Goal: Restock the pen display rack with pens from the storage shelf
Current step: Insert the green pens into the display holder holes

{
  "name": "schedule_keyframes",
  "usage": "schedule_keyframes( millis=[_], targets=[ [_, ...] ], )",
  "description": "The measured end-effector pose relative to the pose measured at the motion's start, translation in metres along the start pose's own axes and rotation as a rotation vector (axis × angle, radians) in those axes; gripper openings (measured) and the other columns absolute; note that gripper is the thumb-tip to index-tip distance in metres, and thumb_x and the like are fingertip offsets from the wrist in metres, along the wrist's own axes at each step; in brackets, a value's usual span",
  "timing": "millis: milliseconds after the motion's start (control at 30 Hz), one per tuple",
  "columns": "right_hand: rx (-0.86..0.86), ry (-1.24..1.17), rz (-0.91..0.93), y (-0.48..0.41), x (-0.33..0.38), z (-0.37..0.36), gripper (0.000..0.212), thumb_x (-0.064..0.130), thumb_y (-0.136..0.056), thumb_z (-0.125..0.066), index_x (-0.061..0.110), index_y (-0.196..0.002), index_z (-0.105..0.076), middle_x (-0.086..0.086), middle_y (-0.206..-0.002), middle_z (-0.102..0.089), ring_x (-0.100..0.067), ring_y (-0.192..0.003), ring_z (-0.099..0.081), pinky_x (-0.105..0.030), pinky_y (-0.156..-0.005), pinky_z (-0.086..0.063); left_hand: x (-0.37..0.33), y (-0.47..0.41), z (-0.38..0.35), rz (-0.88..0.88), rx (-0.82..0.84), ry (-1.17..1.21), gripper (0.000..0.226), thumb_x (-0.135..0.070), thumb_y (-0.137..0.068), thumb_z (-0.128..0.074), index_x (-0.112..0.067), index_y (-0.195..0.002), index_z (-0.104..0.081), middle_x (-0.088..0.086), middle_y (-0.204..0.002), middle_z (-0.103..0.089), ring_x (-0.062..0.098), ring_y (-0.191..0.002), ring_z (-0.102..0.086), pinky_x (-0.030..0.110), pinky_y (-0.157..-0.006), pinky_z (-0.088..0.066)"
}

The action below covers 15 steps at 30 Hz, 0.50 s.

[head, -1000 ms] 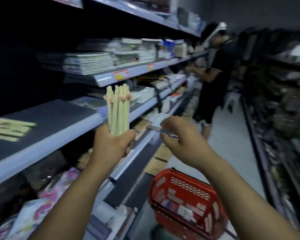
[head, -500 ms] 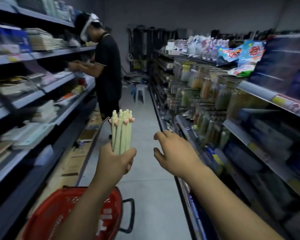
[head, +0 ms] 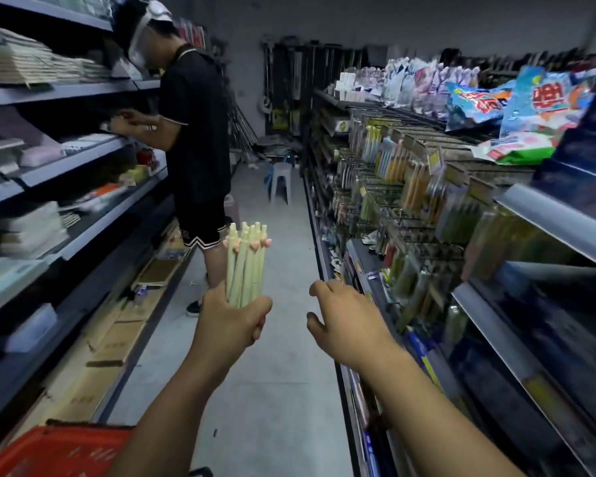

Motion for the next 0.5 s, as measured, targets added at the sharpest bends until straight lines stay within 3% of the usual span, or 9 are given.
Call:
schedule_keyframes(
  millis=[267,500],
  targets=[
    [0.044,0.023,0.005,-0.210,-0.060,-0.049,0.036,0.036,-0.101,-0.051,0.018,-0.132,-0.044,-0.006,-0.129,-0.053,-0.031,-0.114,-0.054,-0.042,-0.087,-0.050,0.042,-0.206,-0.049,0.036,0.088,-0.008,0.017,0.000,-0.087,-0.067,-0.005,-0.077,-0.054,0.011,-0.058,-0.045,0.022,-0.053,-0.041,0.029,-0.046,-0.036],
    [0.036,0.003,-0.038,-0.368,-0.120,-0.059,0.038,0.038,-0.101,-0.051,0.018,-0.132,-0.043,-0.006,-0.129,-0.052,-0.031,-0.114,-0.054,-0.040,-0.080,-0.049,0.055,-0.364,-0.083,0.056,0.086,0.005,0.012,0.002,-0.085,-0.066,0.002,-0.083,-0.054,0.011,-0.058,-0.043,0.020,-0.053,-0.039,0.028,-0.044,-0.034]
  ],
)
Point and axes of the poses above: each hand's wrist, its own y-axis away from the middle knuckle, its own z-axis out of the back of the hand, x = y × z, the point moved 10 cm from there along -y, towards the middle knuckle
